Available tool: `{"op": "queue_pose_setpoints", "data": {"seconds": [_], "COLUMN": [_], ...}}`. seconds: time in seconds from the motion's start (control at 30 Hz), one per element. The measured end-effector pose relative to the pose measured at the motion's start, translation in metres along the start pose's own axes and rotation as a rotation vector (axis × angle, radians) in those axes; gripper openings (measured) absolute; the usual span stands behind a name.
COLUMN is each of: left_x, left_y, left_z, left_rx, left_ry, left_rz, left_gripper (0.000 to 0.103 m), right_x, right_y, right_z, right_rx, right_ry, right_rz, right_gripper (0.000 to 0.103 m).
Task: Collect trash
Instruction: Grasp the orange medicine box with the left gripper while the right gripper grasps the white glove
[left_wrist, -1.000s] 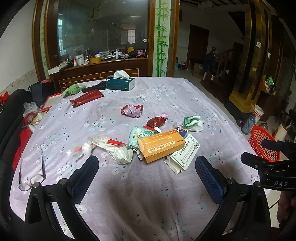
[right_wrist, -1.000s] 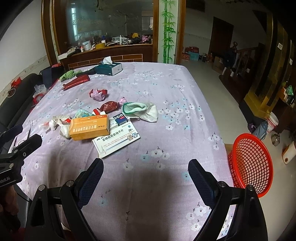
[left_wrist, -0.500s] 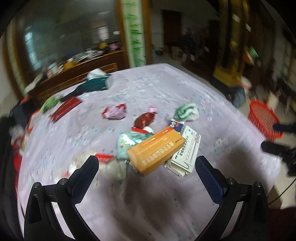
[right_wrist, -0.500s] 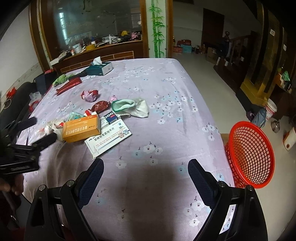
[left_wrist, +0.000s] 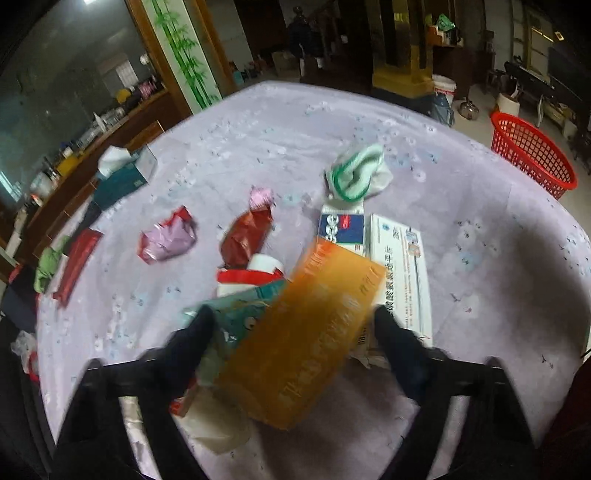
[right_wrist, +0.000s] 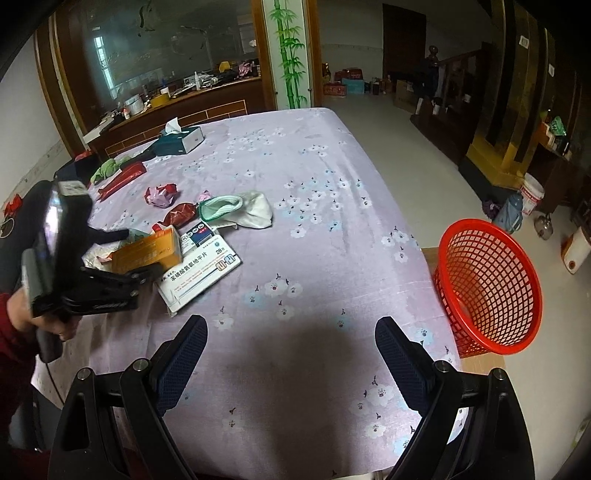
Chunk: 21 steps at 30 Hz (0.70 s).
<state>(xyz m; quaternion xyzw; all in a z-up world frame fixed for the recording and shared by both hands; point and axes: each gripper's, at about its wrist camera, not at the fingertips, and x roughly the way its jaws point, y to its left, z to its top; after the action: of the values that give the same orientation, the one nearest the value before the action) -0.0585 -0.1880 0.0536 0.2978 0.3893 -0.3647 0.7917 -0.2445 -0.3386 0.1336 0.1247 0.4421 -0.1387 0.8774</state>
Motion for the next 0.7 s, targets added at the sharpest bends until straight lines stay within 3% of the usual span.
{"op": "queue_pose_setpoints", "data": {"seconds": [0.1,0.23,0.43,0.57,0.7], "left_x": [0.008,-0.001,-0.038,-0.064,-0.080], "left_y": [-0.001,-0.001,0.003,0.004,0.007], "left_z": [-0.002,-0.006,-0.018,-0.035,-0.050], "left_rx": [-0.006,-0.049,-0.176,-0.245,-0.291], "left_ry": [0.008,-0.037,-0.113,-0.141,-0.139], "left_rz": [0.000,-0.012,-0.043,-0.047,-0.039], "left_gripper": [0.045,0.045,0.045,0.045,0.045], "right_x": [0.004,0.014,0.052,0.093,0.139], "right_y": [0.004,0.011,0.013,0.019,0.026], "right_z": [0.008,0.026,0.073,0.100,0.119], "right_rx": [-0.007,0.009,0.192,0.303,0.353], "right_ry": [0.010,0.036,0.087,0.123,0.159], "right_rz": [0.029,0.103,0.260,0.289,0.213], "right_gripper": [0.095,0.089,0.075,0.066,0.064]}}
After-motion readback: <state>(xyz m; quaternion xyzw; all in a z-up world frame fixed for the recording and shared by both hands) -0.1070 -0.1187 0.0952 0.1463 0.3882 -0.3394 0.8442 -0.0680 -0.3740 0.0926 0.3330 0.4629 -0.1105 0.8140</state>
